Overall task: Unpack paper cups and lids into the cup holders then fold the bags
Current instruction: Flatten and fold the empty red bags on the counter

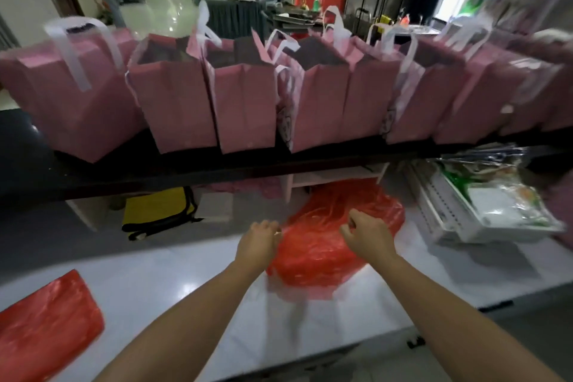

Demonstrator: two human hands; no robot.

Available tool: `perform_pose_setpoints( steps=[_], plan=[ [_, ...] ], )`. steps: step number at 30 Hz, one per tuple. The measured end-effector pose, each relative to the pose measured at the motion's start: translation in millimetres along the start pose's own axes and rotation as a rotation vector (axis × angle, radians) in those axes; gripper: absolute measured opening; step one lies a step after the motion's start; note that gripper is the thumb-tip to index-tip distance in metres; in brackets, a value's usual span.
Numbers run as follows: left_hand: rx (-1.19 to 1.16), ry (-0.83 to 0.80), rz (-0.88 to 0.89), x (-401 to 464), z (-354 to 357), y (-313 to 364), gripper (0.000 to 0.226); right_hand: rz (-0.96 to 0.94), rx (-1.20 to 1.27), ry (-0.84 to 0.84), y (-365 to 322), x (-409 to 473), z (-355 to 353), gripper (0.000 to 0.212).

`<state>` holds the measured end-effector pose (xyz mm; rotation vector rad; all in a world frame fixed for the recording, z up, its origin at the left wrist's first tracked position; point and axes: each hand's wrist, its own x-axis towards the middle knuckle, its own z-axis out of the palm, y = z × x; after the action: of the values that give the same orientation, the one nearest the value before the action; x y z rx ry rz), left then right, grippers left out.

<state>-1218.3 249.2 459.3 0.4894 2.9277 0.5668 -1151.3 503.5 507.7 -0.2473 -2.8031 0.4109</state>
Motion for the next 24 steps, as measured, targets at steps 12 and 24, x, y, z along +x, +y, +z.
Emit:
perform_pose_setpoints(
  steps=[12, 24],
  plan=[
    [0.149, 0.091, 0.082, -39.1, 29.3, -10.0, 0.027, -0.023, 0.078, -0.25, 48.3, 2.9, 26.7, 0.024],
    [0.16, 0.06, -0.02, -166.3, -34.4, -146.5, 0.034, -0.409, -0.099, -0.507, -111.0, 8.6, 102.9, 0.044]
  ],
)
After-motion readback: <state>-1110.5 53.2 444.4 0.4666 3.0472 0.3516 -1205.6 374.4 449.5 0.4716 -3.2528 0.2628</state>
